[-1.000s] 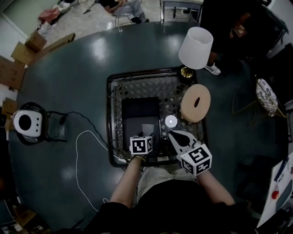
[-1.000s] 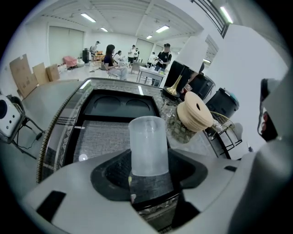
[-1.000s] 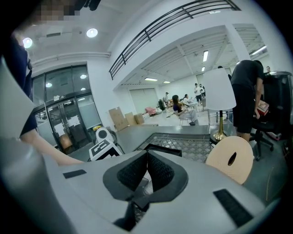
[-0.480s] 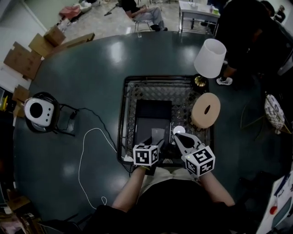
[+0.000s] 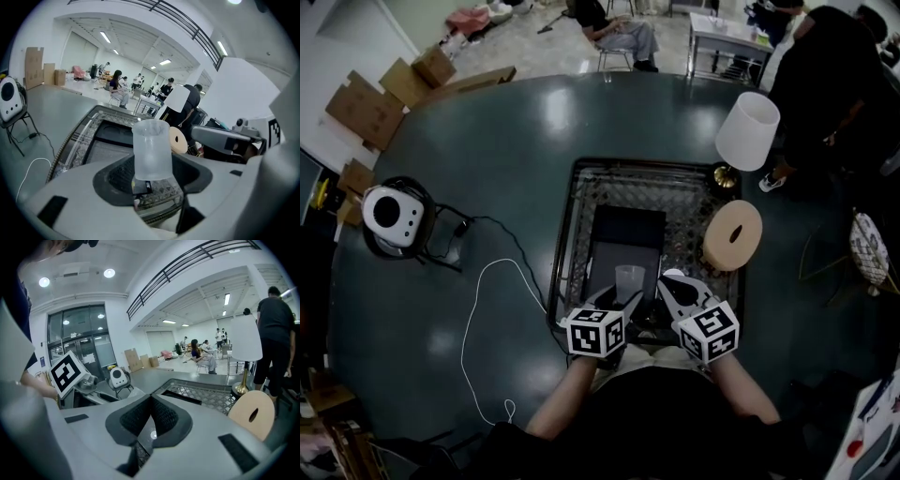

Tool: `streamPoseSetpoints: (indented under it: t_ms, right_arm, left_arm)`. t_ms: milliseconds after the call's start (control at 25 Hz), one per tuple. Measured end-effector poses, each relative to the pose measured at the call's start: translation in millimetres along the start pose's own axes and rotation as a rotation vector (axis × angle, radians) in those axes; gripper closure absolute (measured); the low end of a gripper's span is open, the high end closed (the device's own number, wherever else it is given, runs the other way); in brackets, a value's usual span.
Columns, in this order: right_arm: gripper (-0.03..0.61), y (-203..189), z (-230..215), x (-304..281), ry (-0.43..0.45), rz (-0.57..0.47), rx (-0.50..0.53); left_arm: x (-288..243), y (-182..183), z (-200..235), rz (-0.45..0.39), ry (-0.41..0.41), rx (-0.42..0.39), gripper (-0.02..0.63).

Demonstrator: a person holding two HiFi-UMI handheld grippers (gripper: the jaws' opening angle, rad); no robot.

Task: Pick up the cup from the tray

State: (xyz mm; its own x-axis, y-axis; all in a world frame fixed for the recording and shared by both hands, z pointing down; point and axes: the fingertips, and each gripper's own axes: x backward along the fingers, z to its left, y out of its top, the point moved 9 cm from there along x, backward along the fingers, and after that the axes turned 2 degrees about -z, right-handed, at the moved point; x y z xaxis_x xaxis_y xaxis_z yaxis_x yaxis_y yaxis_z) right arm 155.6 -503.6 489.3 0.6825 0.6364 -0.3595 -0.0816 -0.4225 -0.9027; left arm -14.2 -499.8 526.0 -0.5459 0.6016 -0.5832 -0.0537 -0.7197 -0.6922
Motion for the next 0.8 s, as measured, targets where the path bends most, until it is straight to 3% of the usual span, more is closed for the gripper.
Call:
streamPoseSetpoints:
  t_ms: [800]
  right_arm:
    - [0.566,0.7,7.8,6.7,-0.01,-0.002,0.032]
  left_arm:
    - [0.6,3.7,-8.0,-0.008,-0.032,-0.057,0.36]
